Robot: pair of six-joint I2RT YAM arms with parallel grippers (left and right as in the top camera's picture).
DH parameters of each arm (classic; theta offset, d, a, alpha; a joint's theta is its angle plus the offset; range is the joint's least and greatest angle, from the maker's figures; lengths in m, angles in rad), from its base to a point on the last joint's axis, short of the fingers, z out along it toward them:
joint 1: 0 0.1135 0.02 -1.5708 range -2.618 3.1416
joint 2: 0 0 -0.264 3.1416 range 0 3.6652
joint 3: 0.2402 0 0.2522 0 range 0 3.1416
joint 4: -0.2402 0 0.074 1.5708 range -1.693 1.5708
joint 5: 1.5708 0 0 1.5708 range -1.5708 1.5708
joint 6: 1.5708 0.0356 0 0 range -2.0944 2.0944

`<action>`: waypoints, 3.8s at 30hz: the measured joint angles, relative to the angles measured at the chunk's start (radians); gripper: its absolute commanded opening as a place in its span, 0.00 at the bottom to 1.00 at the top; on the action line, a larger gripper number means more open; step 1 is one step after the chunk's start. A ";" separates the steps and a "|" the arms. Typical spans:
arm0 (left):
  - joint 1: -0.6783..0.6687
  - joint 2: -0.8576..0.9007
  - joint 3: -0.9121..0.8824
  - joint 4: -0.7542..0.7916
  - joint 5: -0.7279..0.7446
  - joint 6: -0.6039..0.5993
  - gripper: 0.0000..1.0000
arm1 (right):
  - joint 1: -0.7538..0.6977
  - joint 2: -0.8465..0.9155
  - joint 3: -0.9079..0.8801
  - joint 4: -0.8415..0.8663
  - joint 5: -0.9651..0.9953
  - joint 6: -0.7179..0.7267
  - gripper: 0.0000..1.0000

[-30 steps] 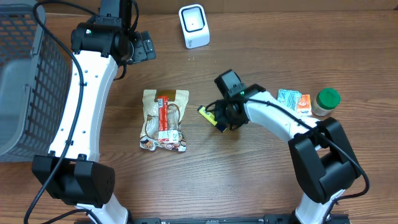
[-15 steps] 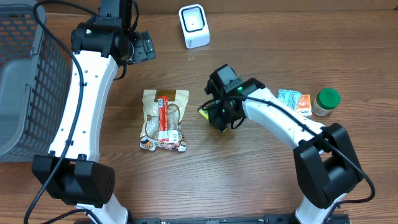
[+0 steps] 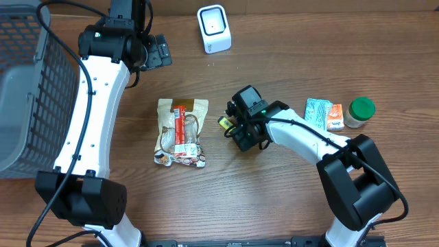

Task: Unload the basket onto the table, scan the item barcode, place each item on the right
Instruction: 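Grasp the yellow highlighter with the right gripper, then lift the highlighter and carry it up to the white scanner, then hold the highlighter barcode in front of the scanner window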

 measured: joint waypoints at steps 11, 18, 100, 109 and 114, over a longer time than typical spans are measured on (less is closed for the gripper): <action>0.000 0.000 0.000 0.000 0.000 0.000 1.00 | 0.000 -0.005 -0.044 0.067 0.008 -0.061 0.31; 0.000 0.000 0.000 0.000 0.000 0.000 1.00 | 0.000 -0.005 -0.045 0.066 0.008 -0.072 0.17; 0.000 0.000 0.000 0.000 0.000 0.000 1.00 | -0.118 0.385 0.858 0.140 -0.172 -0.185 0.03; 0.000 0.000 0.000 0.000 0.000 0.000 1.00 | -0.160 0.492 0.856 0.393 -0.477 0.055 0.03; 0.000 0.000 0.000 0.000 0.000 0.000 1.00 | -0.219 0.527 0.857 0.580 -0.693 0.283 0.03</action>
